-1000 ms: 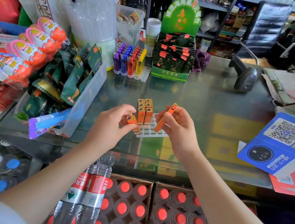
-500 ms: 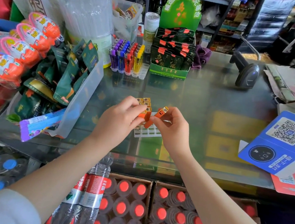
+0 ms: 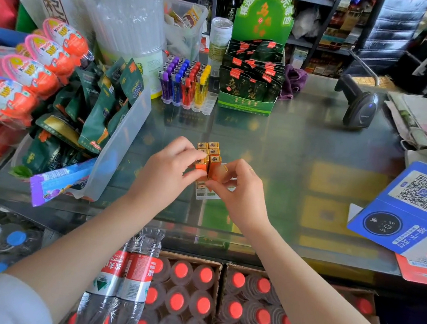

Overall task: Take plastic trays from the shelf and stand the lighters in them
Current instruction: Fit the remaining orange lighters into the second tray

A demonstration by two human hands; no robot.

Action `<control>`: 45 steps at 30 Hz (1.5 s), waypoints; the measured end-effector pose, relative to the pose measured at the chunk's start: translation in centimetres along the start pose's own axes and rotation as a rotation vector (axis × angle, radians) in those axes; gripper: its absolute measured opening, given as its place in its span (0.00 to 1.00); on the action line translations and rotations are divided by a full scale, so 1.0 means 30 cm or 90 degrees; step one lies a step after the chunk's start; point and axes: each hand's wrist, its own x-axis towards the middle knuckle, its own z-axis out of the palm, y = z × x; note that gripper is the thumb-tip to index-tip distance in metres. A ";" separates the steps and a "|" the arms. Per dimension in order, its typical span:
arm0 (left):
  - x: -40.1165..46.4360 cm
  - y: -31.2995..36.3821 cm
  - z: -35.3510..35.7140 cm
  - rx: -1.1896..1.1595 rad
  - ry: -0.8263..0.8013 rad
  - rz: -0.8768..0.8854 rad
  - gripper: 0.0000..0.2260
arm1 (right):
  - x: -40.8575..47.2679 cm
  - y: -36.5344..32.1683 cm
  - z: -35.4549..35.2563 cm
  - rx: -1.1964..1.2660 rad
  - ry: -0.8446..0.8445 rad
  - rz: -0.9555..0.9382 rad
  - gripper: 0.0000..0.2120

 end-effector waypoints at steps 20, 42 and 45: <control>-0.073 -0.065 0.055 0.002 0.011 -0.009 0.27 | 0.008 0.013 -0.006 0.007 -0.008 0.033 0.14; -0.031 -0.121 0.144 -0.008 -0.219 -0.202 0.34 | 0.110 -0.030 -0.059 -0.353 -0.206 -0.095 0.21; -0.023 -0.112 0.137 -0.017 -0.235 -0.213 0.34 | 0.117 -0.019 -0.060 -0.414 -0.218 -0.156 0.22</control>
